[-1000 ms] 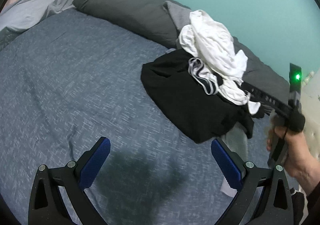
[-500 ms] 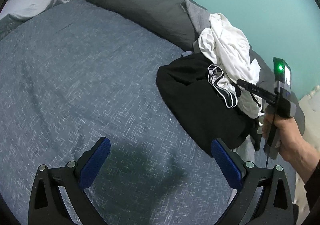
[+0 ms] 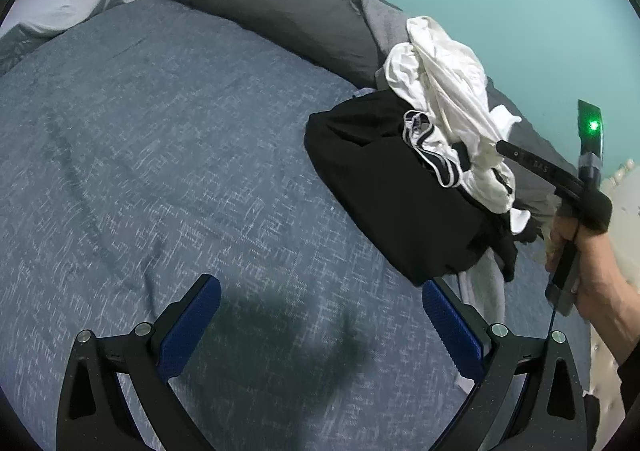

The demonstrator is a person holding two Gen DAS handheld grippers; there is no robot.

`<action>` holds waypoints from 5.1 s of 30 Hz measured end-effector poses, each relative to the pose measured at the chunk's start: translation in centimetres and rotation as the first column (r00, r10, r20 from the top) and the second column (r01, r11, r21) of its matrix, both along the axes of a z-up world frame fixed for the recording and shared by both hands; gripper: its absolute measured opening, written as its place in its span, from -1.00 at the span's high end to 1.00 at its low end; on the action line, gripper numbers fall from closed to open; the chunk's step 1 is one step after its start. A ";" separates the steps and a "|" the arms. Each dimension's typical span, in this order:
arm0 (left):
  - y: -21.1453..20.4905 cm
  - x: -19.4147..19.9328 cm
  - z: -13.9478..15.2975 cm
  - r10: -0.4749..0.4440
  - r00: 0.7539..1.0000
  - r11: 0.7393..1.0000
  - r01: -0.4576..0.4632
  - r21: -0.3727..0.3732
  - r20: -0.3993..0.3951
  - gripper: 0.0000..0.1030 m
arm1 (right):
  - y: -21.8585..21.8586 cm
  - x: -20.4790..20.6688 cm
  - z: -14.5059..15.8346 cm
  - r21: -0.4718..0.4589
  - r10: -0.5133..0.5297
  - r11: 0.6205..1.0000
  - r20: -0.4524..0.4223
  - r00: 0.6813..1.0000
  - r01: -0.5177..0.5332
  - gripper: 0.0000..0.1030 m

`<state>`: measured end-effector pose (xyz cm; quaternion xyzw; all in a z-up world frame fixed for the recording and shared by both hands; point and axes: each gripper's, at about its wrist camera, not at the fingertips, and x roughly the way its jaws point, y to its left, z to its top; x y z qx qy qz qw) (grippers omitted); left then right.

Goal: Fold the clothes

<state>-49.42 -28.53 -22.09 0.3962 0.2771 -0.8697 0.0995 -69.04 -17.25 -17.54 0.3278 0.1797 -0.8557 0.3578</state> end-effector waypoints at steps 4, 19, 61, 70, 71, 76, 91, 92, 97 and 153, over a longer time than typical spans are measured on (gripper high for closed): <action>0.7 1.6 0.9 -0.001 1.000 1.000 0.001 -0.007 -0.011 -0.99 | 1.5 3.8 1.5 -0.054 0.034 0.998 0.013 0.999 -0.033 0.93; 5.7 7.8 0.9 -0.081 0.996 0.997 0.081 0.001 -0.028 -0.99 | 13.2 20.9 2.6 -0.254 0.145 0.962 0.158 0.977 -0.102 0.93; 11.0 10.4 -3.9 -0.178 0.983 0.983 0.176 -0.044 -0.043 -0.99 | 14.5 18.9 -6.6 -0.205 -0.017 0.977 0.220 0.975 0.063 0.86; 11.2 16.4 -1.0 -0.165 0.982 0.985 0.160 -0.060 -0.091 -0.99 | 16.2 26.4 -0.9 -0.330 0.091 0.944 0.179 0.980 -0.027 0.90; 11.1 17.3 -0.7 -0.163 0.982 0.986 0.158 -0.060 -0.096 -0.99 | 16.6 27.5 -0.3 -0.343 0.098 0.939 0.177 0.979 -0.032 0.90; 11.2 22.0 0.9 -0.149 0.982 0.988 0.143 -0.058 -0.119 -0.99 | 19.0 33.0 2.5 -0.389 0.125 0.920 0.165 0.978 -0.052 0.90; 13.0 35.1 1.9 -0.141 0.980 0.990 0.140 -0.019 -0.138 -0.99 | 27.4 48.8 9.6 -0.502 0.179 0.860 0.132 0.975 -0.090 0.90; 13.1 35.6 1.8 -0.142 0.980 0.990 0.141 -0.016 -0.140 -0.99 | 28.0 49.8 9.9 -0.512 0.182 0.854 0.129 0.975 -0.091 0.90; 13.7 37.1 0.3 -0.154 0.980 0.988 0.154 -0.011 -0.124 -0.99 | 30.7 52.2 9.3 -0.543 0.150 0.839 0.160 0.976 -0.040 0.90; 14.1 33.7 -5.9 -0.142 0.989 0.984 0.136 -0.112 -0.046 -0.99 | 31.5 48.1 -8.9 -0.326 -0.132 0.900 0.428 0.894 0.289 -0.26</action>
